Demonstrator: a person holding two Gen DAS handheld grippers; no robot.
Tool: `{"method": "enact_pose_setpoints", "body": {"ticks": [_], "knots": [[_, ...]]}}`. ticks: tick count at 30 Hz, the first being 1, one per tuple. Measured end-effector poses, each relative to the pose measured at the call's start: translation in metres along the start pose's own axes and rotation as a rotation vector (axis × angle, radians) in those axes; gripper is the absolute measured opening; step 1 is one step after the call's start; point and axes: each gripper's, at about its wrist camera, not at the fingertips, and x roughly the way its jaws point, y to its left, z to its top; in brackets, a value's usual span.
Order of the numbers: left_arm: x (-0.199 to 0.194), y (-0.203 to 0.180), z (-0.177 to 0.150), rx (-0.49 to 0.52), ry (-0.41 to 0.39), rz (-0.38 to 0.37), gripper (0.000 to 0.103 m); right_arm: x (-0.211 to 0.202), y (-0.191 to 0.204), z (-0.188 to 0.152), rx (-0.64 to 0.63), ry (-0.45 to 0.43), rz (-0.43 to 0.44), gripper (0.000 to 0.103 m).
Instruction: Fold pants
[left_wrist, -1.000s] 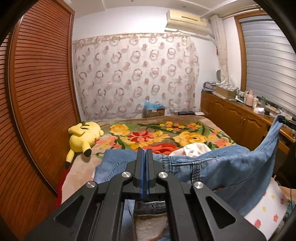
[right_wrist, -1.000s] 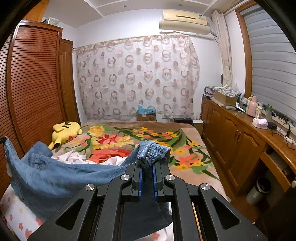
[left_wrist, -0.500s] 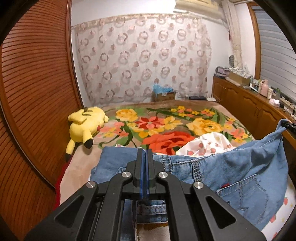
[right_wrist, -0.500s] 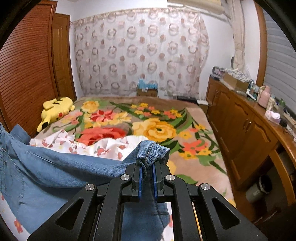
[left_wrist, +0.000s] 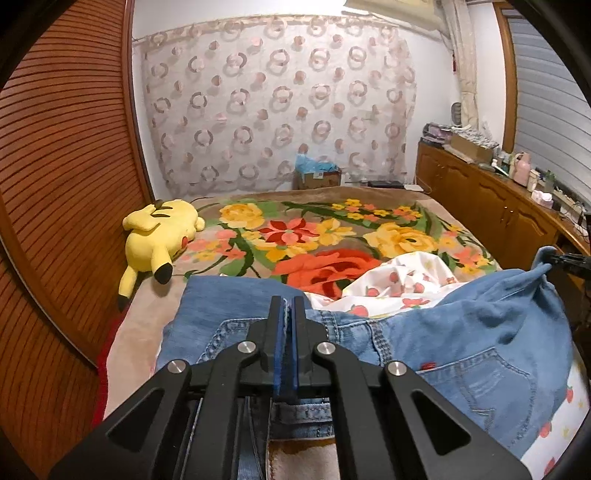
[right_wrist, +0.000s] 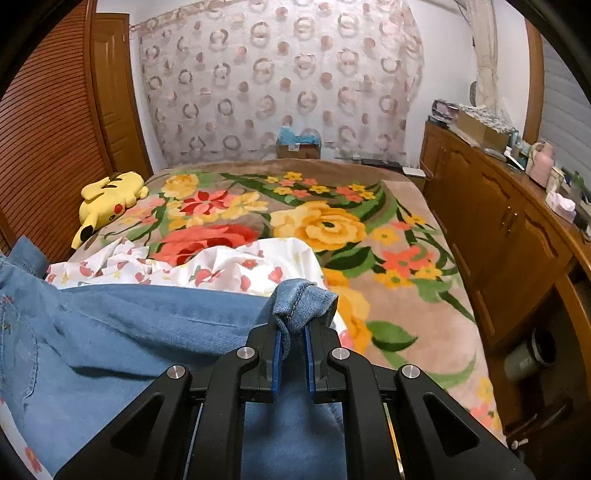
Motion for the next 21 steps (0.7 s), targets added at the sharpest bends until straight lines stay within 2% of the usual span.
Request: {"method": "enact_pose_setpoints", "body": {"ticks": [1, 2, 3, 5, 6, 8, 12, 15, 21], "knots": [[-0.003, -0.001, 0.0, 0.006, -0.002, 0.002, 0.009, -0.001, 0.001, -0.002, 0.002, -0.003, 0.001, 0.015], [-0.007, -0.002, 0.0, 0.013, -0.005, -0.006, 0.016, -0.004, 0.002, -0.001, 0.004, -0.005, 0.003, 0.016], [-0.009, -0.004, -0.001, 0.02, -0.008, -0.015, 0.026, -0.009, 0.002, -0.001, 0.005, -0.01, 0.002, 0.019], [-0.015, -0.008, -0.002, 0.038, -0.013, -0.012, 0.038, -0.013, 0.004, -0.005, 0.008, -0.026, 0.005, 0.026], [-0.017, -0.01, -0.002, 0.048, -0.014, -0.006, 0.049, -0.019, 0.004, -0.006, 0.011, -0.034, 0.007, 0.03], [-0.024, -0.015, -0.005, 0.061, -0.014, -0.02, 0.052, -0.028, 0.005, -0.01, 0.011, -0.046, 0.011, 0.033], [-0.036, -0.025, -0.01, 0.072, -0.02, -0.054, 0.071, -0.044, 0.007, -0.021, 0.01, -0.061, 0.024, 0.043], [-0.042, -0.036, -0.015, 0.081, -0.016, -0.101, 0.076, -0.055, 0.006, -0.031, 0.006, -0.07, 0.032, 0.043], [-0.044, -0.073, -0.031, 0.136, 0.026, -0.177, 0.076, -0.078, 0.0, -0.05, -0.002, -0.076, 0.049, 0.043]]}}
